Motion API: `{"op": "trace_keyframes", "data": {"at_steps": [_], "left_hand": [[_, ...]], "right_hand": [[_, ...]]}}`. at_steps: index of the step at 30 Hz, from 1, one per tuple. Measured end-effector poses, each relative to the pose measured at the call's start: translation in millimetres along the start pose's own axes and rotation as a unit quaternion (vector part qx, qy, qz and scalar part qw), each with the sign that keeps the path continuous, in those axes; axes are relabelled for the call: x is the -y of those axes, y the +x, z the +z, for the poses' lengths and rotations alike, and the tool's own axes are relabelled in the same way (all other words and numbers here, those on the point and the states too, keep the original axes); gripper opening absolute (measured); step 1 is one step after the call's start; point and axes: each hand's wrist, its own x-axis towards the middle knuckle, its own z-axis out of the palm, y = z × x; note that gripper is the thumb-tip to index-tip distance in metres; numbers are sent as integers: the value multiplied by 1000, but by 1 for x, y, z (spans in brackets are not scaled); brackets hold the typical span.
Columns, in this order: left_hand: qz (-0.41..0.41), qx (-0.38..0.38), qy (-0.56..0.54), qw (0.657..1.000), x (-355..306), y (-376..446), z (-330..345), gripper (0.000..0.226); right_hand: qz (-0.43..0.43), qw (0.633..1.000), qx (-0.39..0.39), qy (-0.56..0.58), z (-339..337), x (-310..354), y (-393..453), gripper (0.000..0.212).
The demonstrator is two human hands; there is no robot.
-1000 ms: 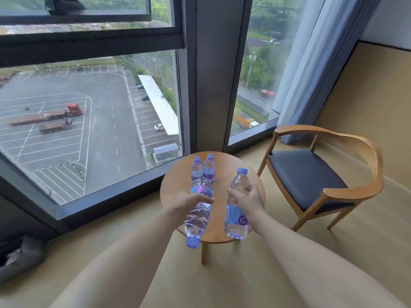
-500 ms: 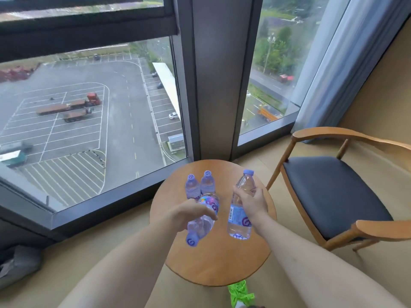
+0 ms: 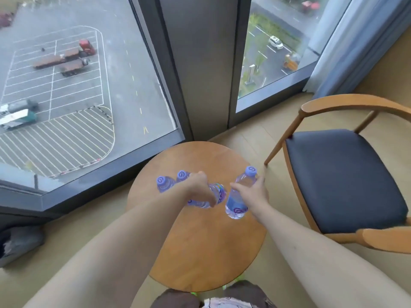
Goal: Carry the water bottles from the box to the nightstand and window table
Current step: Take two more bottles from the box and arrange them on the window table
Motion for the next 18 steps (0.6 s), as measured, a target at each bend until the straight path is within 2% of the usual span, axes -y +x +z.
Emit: {"op": "trace_keyframes", "data": {"at_steps": [3, 8, 13, 18], "left_hand": [[22, 3, 22, 999, -10, 23, -10, 48], [51, -14, 92, 994, -18, 58, -16, 21], [86, -14, 169, 982, -17, 97, -16, 23], [94, -18, 187, 978, -10, 120, -12, 29]], "right_hand": [[0, 1000, 10, -25, 2, -2, 19, 63], [-14, 998, 11, -65, 14, 2, 42, 54], [-7, 996, 30, -87, 29, 11, 66, 53], [-2, 995, 41, -93, 45, 14, 84, 53]]}}
